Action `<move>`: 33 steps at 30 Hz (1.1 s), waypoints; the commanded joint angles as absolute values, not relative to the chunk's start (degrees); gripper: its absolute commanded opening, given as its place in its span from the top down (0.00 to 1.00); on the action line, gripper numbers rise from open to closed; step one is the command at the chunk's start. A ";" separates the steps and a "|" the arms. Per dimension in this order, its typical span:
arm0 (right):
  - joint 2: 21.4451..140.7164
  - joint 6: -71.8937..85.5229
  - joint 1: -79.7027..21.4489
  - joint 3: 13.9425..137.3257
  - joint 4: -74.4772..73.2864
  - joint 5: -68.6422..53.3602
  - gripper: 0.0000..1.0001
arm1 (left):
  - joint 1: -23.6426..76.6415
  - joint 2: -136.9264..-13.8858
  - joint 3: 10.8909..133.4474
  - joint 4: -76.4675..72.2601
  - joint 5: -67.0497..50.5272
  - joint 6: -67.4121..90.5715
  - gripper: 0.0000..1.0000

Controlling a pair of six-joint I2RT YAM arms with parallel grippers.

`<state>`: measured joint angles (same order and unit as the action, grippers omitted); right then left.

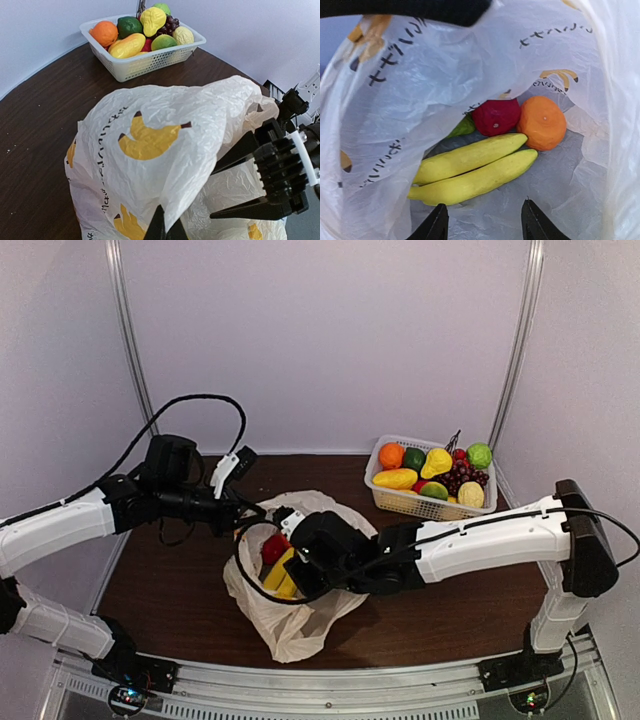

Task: Untie the knot of the plastic bag and take out the fruit
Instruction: Reach into the gripper in the takeout bag.

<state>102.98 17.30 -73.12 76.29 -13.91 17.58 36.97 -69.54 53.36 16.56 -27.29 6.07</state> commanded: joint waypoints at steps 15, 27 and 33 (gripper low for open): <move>110.41 18.32 -72.07 71.37 -12.27 16.25 0.50 | 37.27 -69.15 53.35 14.71 -28.14 5.28 1.00; 111.31 33.96 -64.12 68.32 1.54 13.54 0.35 | 37.27 -69.67 53.44 14.83 -29.07 5.24 1.00; 114.04 38.47 -63.21 69.74 6.44 13.62 0.22 | 37.27 -70.04 53.61 14.71 -29.94 5.48 1.00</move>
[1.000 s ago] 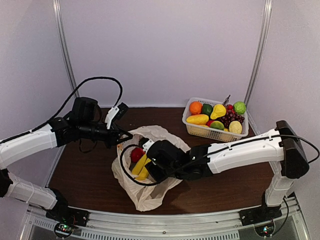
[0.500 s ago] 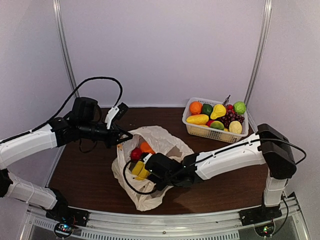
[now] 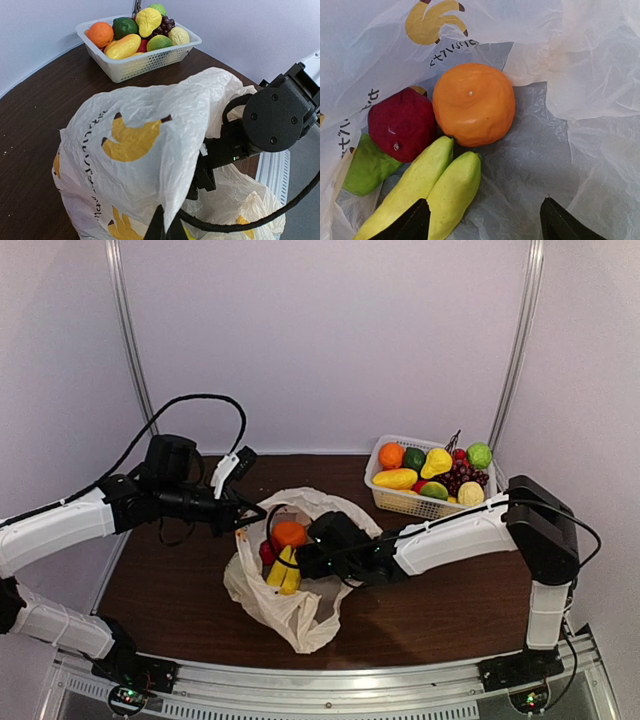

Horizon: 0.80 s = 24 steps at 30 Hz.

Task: Untie the knot of the plastic bag and take out the fruit
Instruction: Reach into the gripper in the takeout bag, then pick up the fake fruit from the takeout bag.

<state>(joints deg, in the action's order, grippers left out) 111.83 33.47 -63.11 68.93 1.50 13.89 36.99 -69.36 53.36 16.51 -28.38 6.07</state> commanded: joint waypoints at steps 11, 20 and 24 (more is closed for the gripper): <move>120.97 38.85 -62.84 73.91 11.01 6.49 0.12 | 37.27 -70.58 53.61 14.81 -30.07 5.62 1.00; 127.85 38.00 -61.98 78.63 12.08 3.07 0.09 | 37.22 -70.53 53.61 14.72 -30.47 5.71 1.00; 129.67 37.98 -61.27 79.73 12.85 2.20 0.10 | 37.27 -70.40 53.70 14.78 -30.54 5.71 1.00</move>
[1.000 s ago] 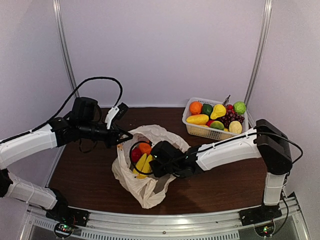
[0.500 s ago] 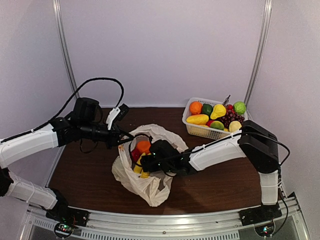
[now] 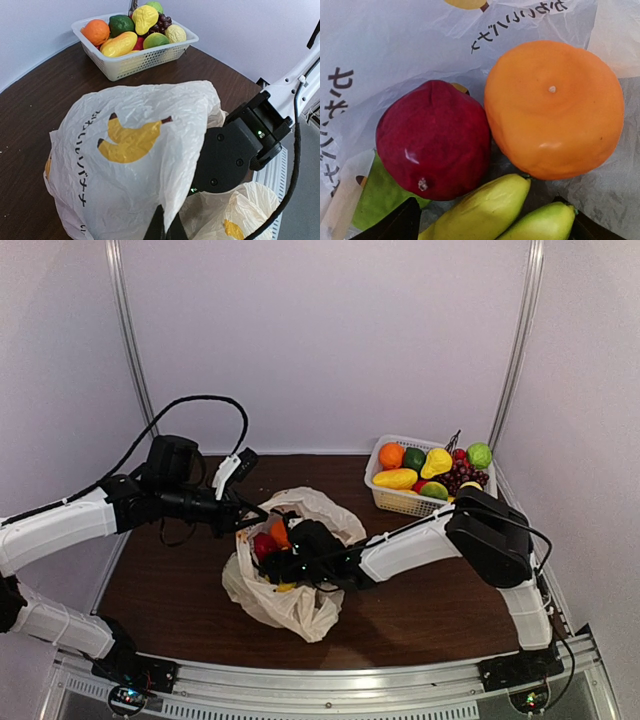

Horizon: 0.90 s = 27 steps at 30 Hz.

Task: Untie the knot of the plastic bag and take out the fruit
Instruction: Pick up the fake fruit from the takeout bag.

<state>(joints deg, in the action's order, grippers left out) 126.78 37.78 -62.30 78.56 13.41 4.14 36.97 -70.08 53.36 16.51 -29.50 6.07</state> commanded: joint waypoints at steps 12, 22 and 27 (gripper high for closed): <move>126.17 34.91 -61.08 80.02 9.79 5.20 0.70 | 37.27 -69.79 53.53 14.80 -29.50 5.84 1.00; 117.46 28.91 -61.08 75.59 10.05 9.17 0.88 | 37.22 -69.70 53.53 14.90 -28.59 5.89 1.00; 112.64 23.03 -61.88 72.51 9.71 12.99 0.88 | 37.27 -69.85 53.70 15.40 -26.76 6.02 1.00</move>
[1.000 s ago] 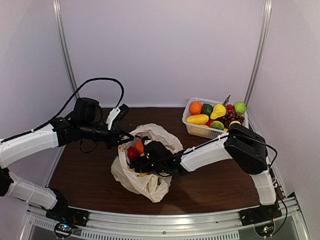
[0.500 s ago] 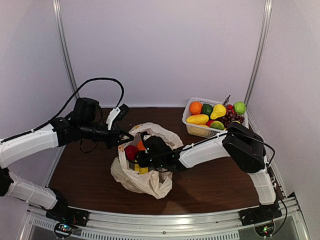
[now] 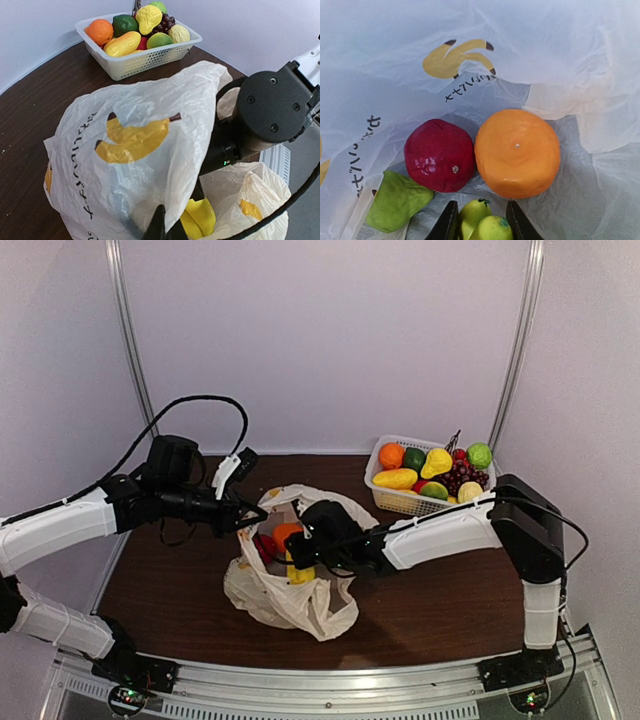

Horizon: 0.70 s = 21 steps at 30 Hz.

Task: Untie the knot of the plastic bag and take out the fruit
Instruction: Pick up the fake fruit from the takeout bag.

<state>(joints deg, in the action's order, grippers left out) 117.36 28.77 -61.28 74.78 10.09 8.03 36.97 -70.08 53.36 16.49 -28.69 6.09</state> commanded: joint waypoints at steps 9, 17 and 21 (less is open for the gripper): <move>104.45 13.19 -65.39 68.05 5.63 21.13 0.87 | 37.27 -70.62 53.96 16.07 -25.44 6.24 1.00; 97.12 9.24 -70.13 63.06 7.45 21.34 0.86 | 37.27 -71.08 53.96 16.07 -24.75 6.50 1.00; 96.47 6.29 -73.33 63.98 5.71 22.24 0.86 | 37.27 -71.16 53.96 16.00 -24.48 6.65 1.00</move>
